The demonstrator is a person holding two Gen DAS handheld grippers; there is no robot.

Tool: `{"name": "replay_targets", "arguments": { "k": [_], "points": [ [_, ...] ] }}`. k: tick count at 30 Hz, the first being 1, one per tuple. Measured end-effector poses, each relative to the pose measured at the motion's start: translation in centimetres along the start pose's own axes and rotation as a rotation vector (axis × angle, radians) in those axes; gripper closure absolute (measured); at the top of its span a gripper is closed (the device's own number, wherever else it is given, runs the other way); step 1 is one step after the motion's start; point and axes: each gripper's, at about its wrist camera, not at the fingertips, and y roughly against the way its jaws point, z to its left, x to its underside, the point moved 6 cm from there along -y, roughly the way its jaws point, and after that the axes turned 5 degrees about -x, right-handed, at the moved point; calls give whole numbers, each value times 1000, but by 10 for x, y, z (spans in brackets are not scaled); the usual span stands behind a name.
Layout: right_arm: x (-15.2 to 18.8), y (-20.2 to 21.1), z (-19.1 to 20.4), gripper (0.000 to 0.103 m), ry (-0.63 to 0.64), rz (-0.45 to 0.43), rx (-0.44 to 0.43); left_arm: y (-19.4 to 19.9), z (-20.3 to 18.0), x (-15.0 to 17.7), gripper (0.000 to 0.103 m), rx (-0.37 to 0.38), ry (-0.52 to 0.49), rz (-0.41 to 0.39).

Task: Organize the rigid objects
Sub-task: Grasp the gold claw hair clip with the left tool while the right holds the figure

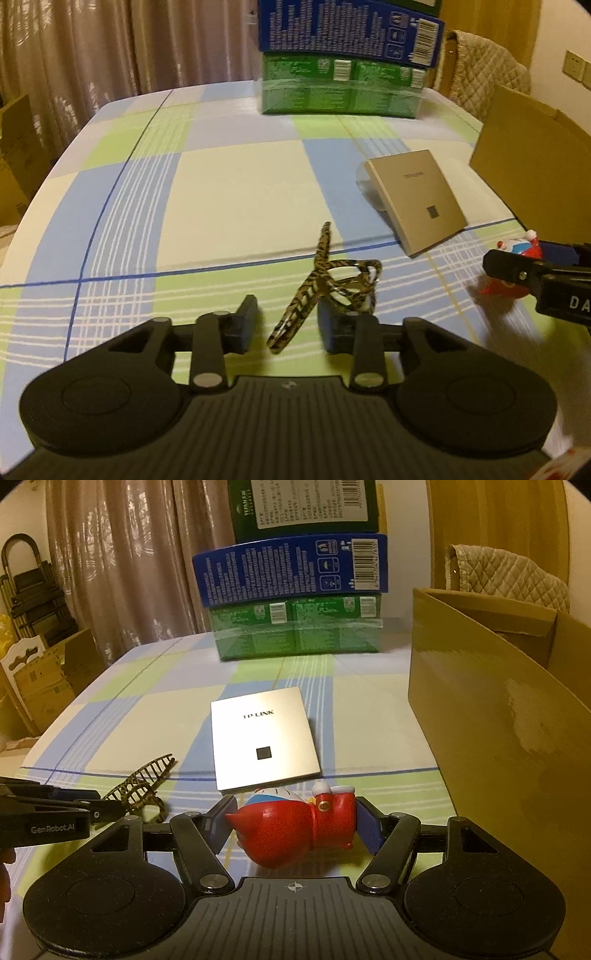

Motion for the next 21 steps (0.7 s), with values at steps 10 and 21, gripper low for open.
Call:
{"name": "replay_targets", "arguments": {
  "k": [10, 21],
  "points": [
    [-2, 0, -3, 38, -24, -3, 1, 6, -26, -1, 45, 69, -148, -43],
    [-4, 0, -3, 38, -35, -4, 1, -9, -33, -10, 51, 45, -64, -94]
  ]
}}
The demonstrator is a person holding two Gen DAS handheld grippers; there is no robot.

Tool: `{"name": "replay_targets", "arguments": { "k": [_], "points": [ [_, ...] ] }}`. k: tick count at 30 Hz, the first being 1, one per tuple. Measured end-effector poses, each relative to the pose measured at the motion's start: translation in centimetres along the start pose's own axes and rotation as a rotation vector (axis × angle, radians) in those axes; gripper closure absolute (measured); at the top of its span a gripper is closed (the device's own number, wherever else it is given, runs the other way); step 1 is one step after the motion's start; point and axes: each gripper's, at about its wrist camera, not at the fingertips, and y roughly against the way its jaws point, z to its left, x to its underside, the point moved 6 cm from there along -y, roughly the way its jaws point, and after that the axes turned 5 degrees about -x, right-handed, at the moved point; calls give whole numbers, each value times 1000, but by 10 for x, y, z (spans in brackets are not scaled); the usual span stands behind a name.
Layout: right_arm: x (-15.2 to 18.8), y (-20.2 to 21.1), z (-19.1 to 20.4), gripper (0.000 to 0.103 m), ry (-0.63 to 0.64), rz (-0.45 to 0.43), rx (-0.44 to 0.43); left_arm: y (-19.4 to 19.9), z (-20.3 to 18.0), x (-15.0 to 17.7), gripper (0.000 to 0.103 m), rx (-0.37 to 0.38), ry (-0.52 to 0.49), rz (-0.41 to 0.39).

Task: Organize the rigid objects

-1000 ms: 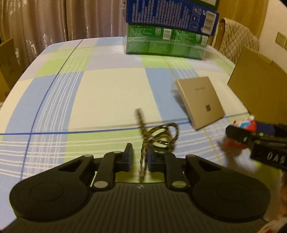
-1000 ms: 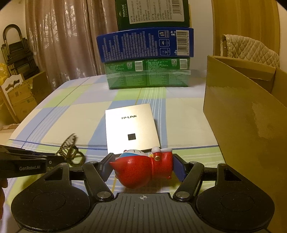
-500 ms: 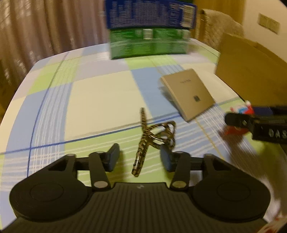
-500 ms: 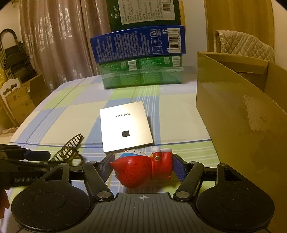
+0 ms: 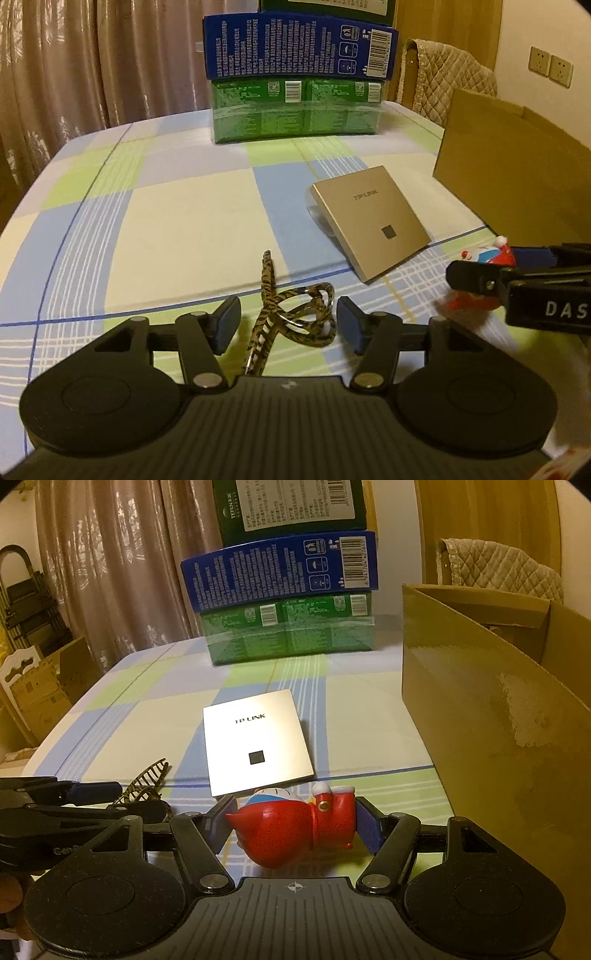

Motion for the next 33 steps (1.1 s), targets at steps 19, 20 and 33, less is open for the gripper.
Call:
{"name": "replay_targets", "arguments": {
  "k": [19, 20, 33],
  "points": [
    [-2, 9, 14, 38, 27, -8, -40, 23, 5, 2, 70, -4, 127, 31],
    [-1, 11, 14, 38, 27, -8, -41, 26, 3, 2, 70, -5, 125, 27],
    [14, 61, 19, 38, 57, 0, -43, 76, -17, 10, 103, -32, 106, 10]
  ]
}}
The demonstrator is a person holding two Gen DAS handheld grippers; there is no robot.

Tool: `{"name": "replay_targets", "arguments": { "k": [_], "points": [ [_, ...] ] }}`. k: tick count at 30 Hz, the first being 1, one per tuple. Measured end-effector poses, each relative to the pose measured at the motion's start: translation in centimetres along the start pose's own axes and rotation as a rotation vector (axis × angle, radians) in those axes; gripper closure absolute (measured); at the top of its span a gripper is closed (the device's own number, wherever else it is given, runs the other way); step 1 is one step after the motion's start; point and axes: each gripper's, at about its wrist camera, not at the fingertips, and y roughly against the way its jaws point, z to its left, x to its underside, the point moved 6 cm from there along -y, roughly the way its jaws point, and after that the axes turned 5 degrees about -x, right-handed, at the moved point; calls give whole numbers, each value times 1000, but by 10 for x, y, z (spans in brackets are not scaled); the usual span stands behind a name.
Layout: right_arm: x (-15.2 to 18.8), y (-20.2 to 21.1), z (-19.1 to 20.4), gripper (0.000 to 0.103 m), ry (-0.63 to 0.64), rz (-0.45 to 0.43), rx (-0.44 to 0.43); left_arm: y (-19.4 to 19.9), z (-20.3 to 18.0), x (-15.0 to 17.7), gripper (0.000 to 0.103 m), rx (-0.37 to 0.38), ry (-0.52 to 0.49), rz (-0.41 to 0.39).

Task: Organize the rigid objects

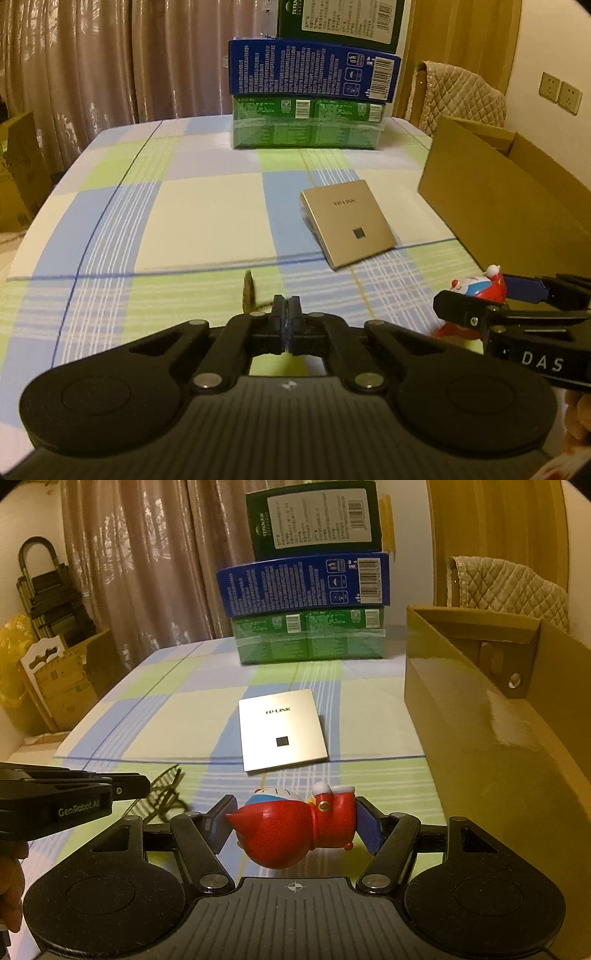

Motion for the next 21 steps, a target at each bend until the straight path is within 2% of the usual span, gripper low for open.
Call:
{"name": "replay_targets", "arguments": {
  "k": [6, 8, 9, 11, 13, 15, 21],
  "points": [
    [11, 17, 0, 38, 2, 4, 7, 17, 3, 14, 102, -32, 16, -9],
    [13, 18, 0, 38, -1, 8, 9, 18, 1, 12, 92, -43, 8, -34],
    [14, 18, -1, 38, -3, 9, 8, 17, 1, 10, 82, -46, 5, -40],
    [14, 16, -1, 38, -6, 11, 8, 13, -1, 7, 71, -62, -10, -60],
    [14, 14, -2, 38, -12, 11, 5, 3, -4, 6, 65, -70, -38, -55],
    [14, 11, -3, 38, -15, 13, 2, -8, -6, 7, 54, -72, -62, -46],
    [16, 3, -6, 38, -41, 27, -3, -35, -3, 9, 53, -87, -58, -35]
  ]
}}
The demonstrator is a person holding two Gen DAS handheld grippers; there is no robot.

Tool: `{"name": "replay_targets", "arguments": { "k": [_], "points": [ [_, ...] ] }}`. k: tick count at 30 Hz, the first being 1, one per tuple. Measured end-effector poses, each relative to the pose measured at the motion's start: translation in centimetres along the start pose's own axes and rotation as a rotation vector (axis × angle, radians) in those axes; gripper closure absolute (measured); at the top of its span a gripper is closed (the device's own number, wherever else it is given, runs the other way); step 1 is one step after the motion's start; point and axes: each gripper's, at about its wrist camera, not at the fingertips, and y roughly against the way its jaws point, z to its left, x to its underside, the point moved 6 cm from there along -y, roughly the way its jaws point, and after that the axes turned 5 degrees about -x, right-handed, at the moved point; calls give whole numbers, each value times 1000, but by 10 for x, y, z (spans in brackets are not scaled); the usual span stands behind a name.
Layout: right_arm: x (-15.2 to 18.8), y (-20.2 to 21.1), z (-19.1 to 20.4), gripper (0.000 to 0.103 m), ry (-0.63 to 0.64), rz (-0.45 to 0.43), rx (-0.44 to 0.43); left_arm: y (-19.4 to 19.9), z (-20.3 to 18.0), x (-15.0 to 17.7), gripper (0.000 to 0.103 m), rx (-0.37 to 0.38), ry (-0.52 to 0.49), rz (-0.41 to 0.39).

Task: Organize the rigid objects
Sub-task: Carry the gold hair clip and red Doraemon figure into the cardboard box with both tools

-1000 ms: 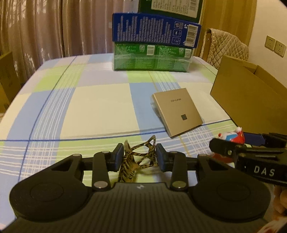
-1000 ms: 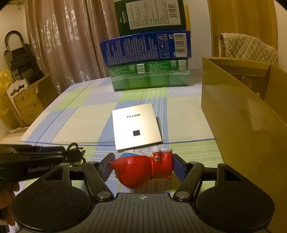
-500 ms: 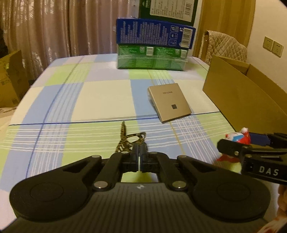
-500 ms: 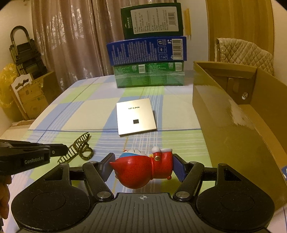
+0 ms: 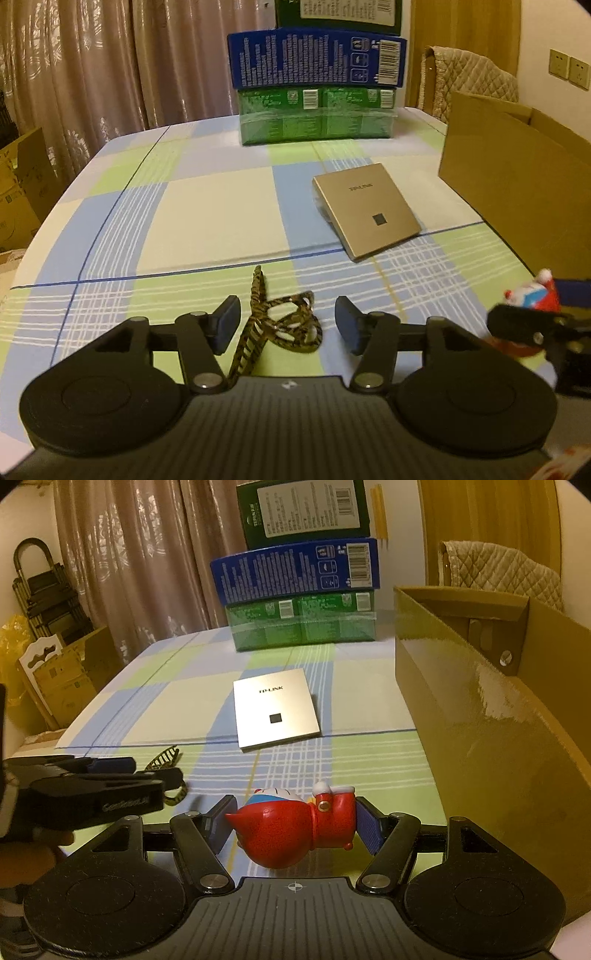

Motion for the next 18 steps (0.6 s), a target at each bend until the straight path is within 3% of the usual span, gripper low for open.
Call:
{"name": "replay_targets", "arguments": {
  "k": [7, 18],
  "points": [
    [1, -3, 0, 38, -3, 4, -3, -16, 6, 5, 68, -9, 24, 42],
    [-3, 4, 1, 38, 12, -8, -3, 4, 8, 2, 69, 24, 50, 59]
  ]
}}
